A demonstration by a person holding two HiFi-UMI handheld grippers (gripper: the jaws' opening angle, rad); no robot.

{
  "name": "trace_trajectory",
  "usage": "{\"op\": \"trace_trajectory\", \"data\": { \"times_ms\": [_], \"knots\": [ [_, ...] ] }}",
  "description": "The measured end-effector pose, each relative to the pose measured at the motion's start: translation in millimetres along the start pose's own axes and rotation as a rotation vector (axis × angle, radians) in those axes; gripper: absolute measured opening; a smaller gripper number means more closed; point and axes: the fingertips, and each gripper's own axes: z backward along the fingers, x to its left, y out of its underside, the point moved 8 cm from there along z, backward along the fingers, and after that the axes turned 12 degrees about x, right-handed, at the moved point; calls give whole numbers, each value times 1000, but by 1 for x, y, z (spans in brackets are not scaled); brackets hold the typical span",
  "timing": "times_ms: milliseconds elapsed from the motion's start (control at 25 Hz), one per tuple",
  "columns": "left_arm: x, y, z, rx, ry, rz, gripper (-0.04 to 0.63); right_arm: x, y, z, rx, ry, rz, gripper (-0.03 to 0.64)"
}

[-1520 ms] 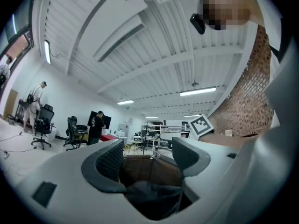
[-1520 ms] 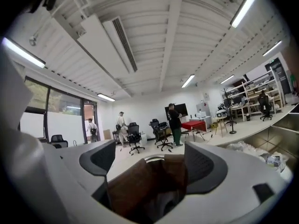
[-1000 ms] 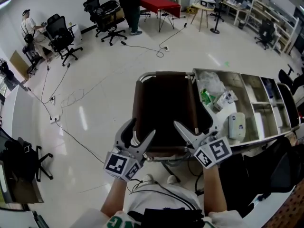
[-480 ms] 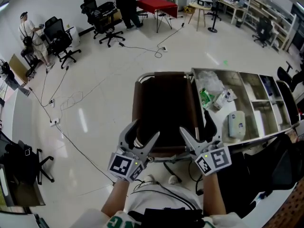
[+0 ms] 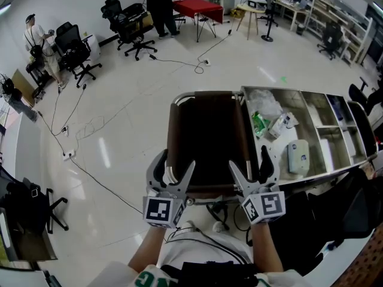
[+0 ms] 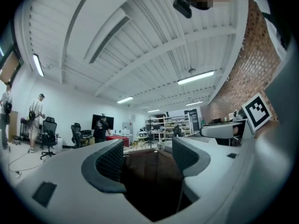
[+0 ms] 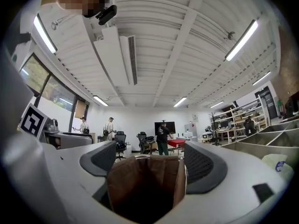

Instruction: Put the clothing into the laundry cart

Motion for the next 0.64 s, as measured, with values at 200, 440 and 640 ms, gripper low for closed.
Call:
{"op": "trace_trajectory", "data": {
  "times_ms": [200,440,640],
  "knots": [
    [4,3,1,5,-2,7,319,7,3,-1,1,-4,-4,479],
    [5,2,0,-1,14,2,319,0,-5,1,-16,11,14,479],
    [1,3,-3,6,26,7,319,-35,-2,10,-1,99,8,479]
  ]
}}
